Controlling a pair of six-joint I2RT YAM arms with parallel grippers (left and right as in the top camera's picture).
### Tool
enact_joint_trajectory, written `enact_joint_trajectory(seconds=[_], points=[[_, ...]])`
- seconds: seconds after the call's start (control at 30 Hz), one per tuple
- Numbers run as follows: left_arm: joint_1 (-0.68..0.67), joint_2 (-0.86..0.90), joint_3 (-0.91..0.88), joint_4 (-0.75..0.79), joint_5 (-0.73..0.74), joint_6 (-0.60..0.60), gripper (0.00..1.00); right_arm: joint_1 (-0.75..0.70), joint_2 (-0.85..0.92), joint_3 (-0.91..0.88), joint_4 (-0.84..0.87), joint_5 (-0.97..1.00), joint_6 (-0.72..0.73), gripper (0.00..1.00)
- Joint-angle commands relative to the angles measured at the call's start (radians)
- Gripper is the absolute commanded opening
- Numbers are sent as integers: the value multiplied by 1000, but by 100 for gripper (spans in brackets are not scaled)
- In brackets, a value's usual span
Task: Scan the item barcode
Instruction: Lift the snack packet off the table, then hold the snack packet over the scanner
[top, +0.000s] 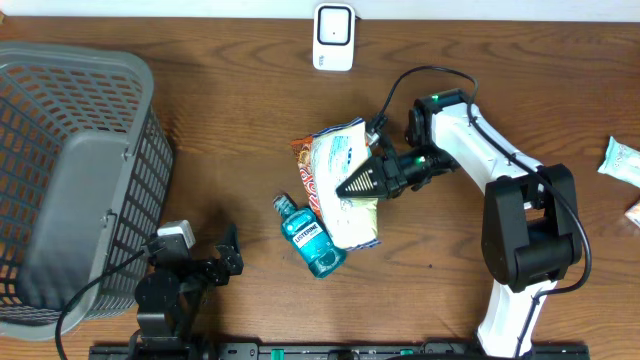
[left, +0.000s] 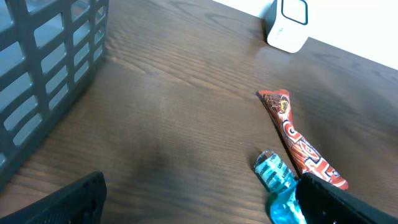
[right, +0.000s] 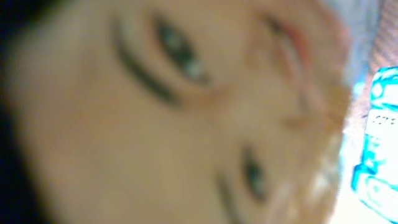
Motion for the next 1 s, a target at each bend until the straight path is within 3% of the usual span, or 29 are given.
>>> enact_joint_trajectory(seconds=[0.0, 0.2, 0.7, 0.87, 0.93, 0.97], points=[[-2, 1, -14, -16, 12, 13, 98, -2, 5, 19, -3, 17, -177, 1], [-2, 1, -14, -16, 12, 13, 98, 16, 5, 19, -3, 13, -197, 1], [-2, 1, -14, -16, 12, 13, 98, 16, 5, 19, -1, -7, 78, 1], [-2, 1, -14, -16, 12, 13, 98, 11, 5, 19, 189, 76, -32, 2], [-2, 1, -14, -16, 12, 13, 98, 7, 5, 21, 314, 97, 55, 2], [-2, 1, -14, -16, 12, 13, 98, 5, 5, 31, 422, 128, 180, 2]])
